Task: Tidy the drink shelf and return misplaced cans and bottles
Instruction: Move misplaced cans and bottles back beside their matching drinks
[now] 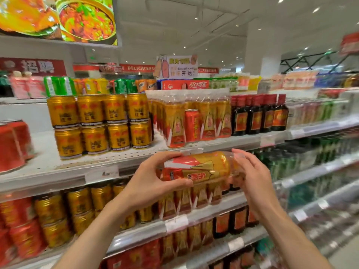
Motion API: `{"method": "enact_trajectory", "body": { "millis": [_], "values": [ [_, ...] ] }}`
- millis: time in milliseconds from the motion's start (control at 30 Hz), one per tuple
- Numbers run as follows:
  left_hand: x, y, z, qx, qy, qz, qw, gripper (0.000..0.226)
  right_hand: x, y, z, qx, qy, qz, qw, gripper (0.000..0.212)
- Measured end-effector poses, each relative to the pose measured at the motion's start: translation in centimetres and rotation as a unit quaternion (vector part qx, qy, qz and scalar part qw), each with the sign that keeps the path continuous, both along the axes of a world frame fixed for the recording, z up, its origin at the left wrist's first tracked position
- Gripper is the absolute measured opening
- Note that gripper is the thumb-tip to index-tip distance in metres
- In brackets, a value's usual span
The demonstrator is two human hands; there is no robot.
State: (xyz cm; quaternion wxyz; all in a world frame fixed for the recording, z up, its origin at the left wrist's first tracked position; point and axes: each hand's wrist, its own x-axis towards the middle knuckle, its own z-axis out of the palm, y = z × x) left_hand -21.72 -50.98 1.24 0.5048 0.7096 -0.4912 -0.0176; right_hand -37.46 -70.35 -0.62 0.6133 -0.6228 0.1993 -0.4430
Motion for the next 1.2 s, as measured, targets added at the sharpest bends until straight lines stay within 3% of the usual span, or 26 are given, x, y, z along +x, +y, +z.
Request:
{"method": "enact_trajectory", "body": {
  "millis": [167,333,633,1000,1200],
  "values": [
    [1.5,-6.4,0.6,-0.006,-0.017,-0.013,1.000,0.075,0.7,-5.9,1.2,0.005,-0.007,-0.023,1.000,0.021],
    [3.6,-11.2,1.0,-0.035,-0.026,-0.010,0.999,0.072,3.1,-10.8,2.6,-0.055,0.006,-0.025,0.998,0.020],
    [5.8,-15.4,2.4,-0.057,-0.107,0.046,0.992,0.075,8.4,-16.6,6.1,-0.112,-0.031,-0.019,0.993,0.021],
    [3.8,-15.9,3.2,-0.036,-0.110,0.148,0.982,0.070,10.7,-19.1,7.2,-0.127,-0.075,0.103,0.984,0.025],
    [1.7,-16.1,4.2,0.054,-0.054,0.180,0.981,0.079,11.4,-19.5,9.2,-0.186,-0.077,0.191,0.961,0.023]
  ]
}}
